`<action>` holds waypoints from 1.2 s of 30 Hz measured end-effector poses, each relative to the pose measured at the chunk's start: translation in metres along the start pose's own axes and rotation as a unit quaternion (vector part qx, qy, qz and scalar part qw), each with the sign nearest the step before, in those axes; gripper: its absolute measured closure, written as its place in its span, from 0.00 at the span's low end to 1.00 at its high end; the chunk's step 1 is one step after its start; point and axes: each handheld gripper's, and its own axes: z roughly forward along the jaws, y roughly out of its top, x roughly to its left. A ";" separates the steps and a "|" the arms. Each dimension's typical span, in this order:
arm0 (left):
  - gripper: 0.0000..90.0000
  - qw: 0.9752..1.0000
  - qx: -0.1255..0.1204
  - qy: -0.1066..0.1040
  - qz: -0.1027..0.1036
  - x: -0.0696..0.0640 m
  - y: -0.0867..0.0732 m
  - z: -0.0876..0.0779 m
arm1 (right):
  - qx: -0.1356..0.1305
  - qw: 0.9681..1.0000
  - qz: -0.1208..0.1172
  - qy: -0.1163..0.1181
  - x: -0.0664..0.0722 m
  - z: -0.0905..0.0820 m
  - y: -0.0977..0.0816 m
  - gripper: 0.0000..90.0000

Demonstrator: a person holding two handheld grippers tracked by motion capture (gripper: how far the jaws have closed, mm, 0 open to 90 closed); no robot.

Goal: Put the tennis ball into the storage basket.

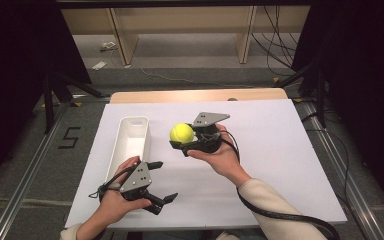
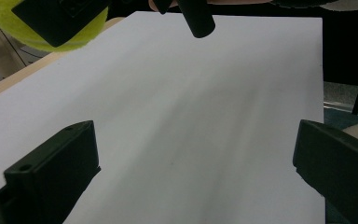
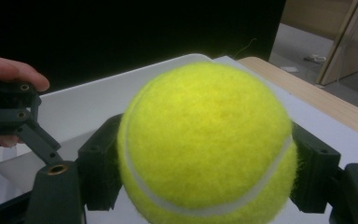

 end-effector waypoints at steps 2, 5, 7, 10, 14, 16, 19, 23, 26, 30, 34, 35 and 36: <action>0.00 1.000 0.000 0.001 0.000 0.000 0.000 0.000 | -0.001 1.000 -0.001 0.000 0.000 0.000 0.000 0.30; 0.00 1.000 0.000 0.001 0.000 0.000 0.000 0.000 | -0.001 1.000 0.000 0.000 0.000 0.000 0.001 0.30; 0.00 1.000 0.000 0.000 0.000 0.000 0.000 0.000 | -0.001 1.000 -0.002 0.000 0.000 0.001 0.002 0.30; 0.00 1.000 0.000 -0.001 -0.001 0.000 0.000 0.000 | 0.000 1.000 -0.001 0.002 0.000 0.003 0.002 0.30; 0.00 1.000 0.000 -0.001 -0.001 0.000 0.000 0.000 | -0.001 1.000 -0.001 0.002 0.001 0.004 0.002 0.30; 0.00 1.000 -0.001 -0.001 -0.001 0.000 0.000 0.000 | 0.000 1.000 -0.001 0.002 0.001 0.004 0.003 0.30; 0.00 0.998 -0.001 0.018 0.065 0.009 0.003 -0.001 | -0.001 1.000 0.000 0.002 0.001 0.005 0.004 0.30; 0.00 0.998 -0.001 0.015 0.062 0.009 0.003 -0.001 | -0.001 1.000 -0.001 0.003 0.001 0.006 0.004 0.30; 0.00 0.998 -0.001 0.015 0.062 0.009 0.003 -0.001 | -0.001 1.000 -0.003 0.003 0.001 0.007 0.005 0.30; 0.00 0.998 -0.001 0.015 0.063 0.008 0.003 -0.001 | -0.003 1.000 -0.003 0.003 0.001 0.008 0.006 0.30; 0.00 1.000 0.000 -0.006 -0.003 -0.001 0.000 0.000 | -0.004 1.000 -0.002 0.003 0.001 0.010 0.007 0.30; 0.00 1.000 0.000 -0.005 -0.002 -0.001 0.000 0.000 | -0.004 1.000 -0.002 0.003 0.001 0.010 0.007 0.30; 0.00 1.000 -0.001 -0.006 -0.002 -0.001 0.000 0.000 | -0.004 1.000 -0.002 0.003 0.001 0.010 0.007 0.30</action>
